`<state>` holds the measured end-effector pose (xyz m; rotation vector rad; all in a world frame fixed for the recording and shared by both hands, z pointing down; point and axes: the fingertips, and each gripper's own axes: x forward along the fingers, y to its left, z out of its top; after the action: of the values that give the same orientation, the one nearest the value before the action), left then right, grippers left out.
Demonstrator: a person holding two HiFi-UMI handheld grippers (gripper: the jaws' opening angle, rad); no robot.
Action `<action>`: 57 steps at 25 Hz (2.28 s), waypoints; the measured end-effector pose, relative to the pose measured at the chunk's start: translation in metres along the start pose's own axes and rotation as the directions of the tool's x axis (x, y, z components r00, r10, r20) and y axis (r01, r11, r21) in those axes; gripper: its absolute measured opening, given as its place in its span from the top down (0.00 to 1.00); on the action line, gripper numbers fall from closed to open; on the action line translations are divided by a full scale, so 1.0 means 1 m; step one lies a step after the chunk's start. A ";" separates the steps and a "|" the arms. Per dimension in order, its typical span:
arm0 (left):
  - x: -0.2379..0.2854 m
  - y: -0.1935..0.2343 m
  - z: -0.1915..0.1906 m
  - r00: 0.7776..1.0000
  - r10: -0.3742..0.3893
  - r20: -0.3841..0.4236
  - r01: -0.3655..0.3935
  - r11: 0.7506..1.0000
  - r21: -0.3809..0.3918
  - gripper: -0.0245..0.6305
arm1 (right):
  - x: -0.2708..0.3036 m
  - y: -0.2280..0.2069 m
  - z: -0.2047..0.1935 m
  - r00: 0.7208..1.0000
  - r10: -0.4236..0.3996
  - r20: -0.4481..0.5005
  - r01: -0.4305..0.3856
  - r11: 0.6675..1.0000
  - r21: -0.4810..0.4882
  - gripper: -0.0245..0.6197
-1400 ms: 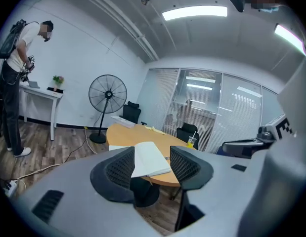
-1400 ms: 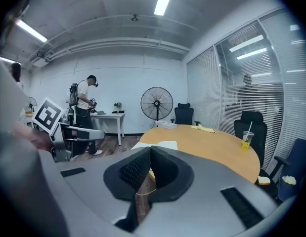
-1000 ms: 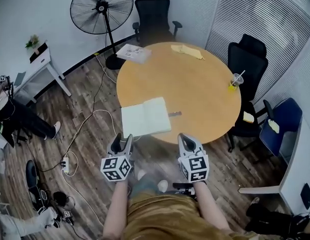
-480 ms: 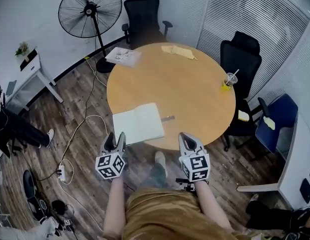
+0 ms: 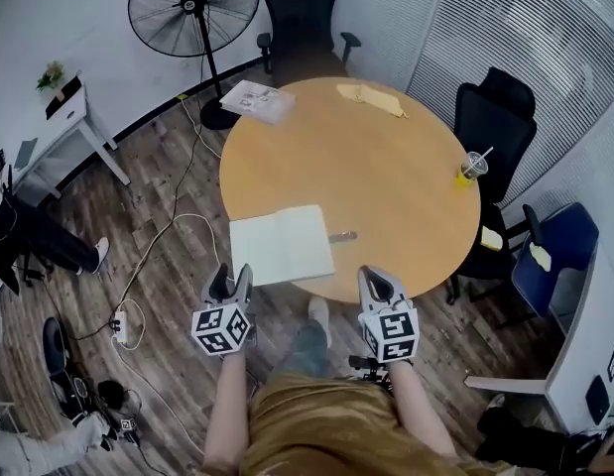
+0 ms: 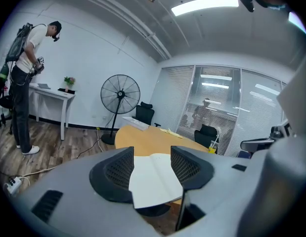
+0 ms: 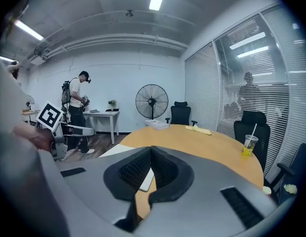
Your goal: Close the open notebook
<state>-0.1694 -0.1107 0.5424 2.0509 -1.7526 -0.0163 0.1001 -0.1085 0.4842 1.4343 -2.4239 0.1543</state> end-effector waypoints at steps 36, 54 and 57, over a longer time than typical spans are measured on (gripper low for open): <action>0.028 0.081 -0.127 0.959 0.157 -0.237 -0.222 0.935 -0.277 0.60 | 0.064 0.028 -0.077 0.962 0.169 -0.215 -0.175 0.985 -0.007 0.94; 0.044 0.081 -0.150 0.986 0.067 -0.153 -0.154 0.719 -0.678 0.67 | 0.067 0.026 -0.097 0.943 0.183 -0.279 -0.202 0.978 -0.043 0.94; 0.045 0.081 -0.148 0.988 0.059 -0.141 -0.141 0.711 -0.689 0.73 | 0.067 0.022 -0.097 0.944 0.173 -0.281 -0.194 0.980 -0.046 0.94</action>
<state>-0.1942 -0.1144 0.7153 1.3635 -1.4669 -0.4598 0.0727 -0.1289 0.5993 1.0737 -2.3014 0.2860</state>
